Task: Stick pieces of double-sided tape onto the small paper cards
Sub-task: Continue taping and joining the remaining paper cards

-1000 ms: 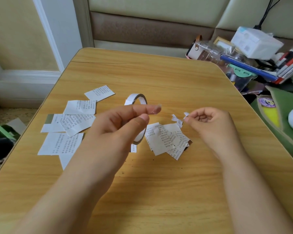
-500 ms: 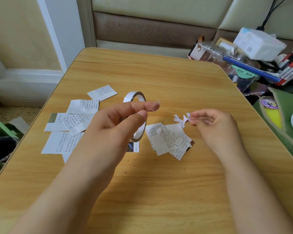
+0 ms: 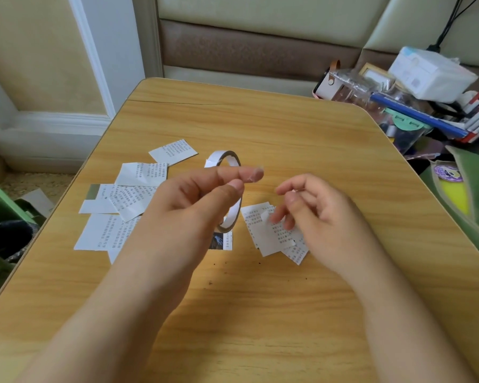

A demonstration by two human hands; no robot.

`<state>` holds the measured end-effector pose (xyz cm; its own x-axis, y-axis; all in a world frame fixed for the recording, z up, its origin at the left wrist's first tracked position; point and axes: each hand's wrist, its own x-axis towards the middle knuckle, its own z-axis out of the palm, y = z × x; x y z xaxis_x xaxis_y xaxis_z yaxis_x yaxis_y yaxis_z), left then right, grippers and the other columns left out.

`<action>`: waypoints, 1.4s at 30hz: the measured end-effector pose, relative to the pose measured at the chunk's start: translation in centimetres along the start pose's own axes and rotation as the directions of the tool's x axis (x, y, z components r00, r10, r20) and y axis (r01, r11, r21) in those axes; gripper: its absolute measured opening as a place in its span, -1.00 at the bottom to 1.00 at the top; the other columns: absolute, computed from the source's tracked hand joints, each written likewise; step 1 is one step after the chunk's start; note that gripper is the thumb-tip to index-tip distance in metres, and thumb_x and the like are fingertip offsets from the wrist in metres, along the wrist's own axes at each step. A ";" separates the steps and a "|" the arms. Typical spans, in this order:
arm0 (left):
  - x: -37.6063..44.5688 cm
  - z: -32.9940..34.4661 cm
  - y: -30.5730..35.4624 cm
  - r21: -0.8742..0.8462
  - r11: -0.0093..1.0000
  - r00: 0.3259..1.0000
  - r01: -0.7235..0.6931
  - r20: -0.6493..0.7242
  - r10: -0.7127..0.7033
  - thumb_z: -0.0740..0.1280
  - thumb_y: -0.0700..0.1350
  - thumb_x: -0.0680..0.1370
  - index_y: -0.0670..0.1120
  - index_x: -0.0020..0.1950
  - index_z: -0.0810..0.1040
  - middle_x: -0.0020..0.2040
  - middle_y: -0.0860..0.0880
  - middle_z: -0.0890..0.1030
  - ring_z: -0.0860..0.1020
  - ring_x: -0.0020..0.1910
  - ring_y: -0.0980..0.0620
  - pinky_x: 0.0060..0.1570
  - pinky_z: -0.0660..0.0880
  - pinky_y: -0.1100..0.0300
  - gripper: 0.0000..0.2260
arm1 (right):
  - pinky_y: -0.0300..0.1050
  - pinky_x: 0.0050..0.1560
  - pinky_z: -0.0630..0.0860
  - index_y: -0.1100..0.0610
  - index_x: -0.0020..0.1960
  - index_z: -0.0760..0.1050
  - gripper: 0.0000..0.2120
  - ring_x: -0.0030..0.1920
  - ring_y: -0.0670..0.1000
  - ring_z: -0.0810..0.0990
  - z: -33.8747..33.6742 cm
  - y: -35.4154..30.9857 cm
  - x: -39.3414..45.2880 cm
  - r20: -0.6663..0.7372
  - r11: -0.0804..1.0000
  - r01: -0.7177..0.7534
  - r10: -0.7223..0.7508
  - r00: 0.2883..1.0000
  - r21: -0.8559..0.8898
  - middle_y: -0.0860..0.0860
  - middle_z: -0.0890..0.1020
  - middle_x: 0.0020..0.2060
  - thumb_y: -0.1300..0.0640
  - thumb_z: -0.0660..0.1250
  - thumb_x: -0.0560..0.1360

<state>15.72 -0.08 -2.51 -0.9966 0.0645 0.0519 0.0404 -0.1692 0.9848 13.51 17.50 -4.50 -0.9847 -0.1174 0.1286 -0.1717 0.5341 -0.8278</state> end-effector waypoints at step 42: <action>0.0 0.1 -0.4 0.149 0.989 1.000 -0.004 0.011 0.003 0.26 0.24 0.36 0.14 -0.14 0.70 -0.43 0.17 0.38 0.38 -0.33 0.16 -0.16 0.26 0.12 -0.69 | -0.20 -0.11 0.43 0.02 -0.07 0.55 -0.89 -0.15 -0.03 0.54 1.1 -2.4 -1.6 -0.272 0.926 0.378 -0.365 0.890 -0.007 -0.15 0.56 -0.18 0.14 0.33 0.41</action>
<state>15.73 0.09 -2.89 -0.9956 0.0754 0.0564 0.0549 -0.0213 0.9983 15.52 15.53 -3.33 -0.8216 -0.0717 0.5655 -0.5312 0.4563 -0.7139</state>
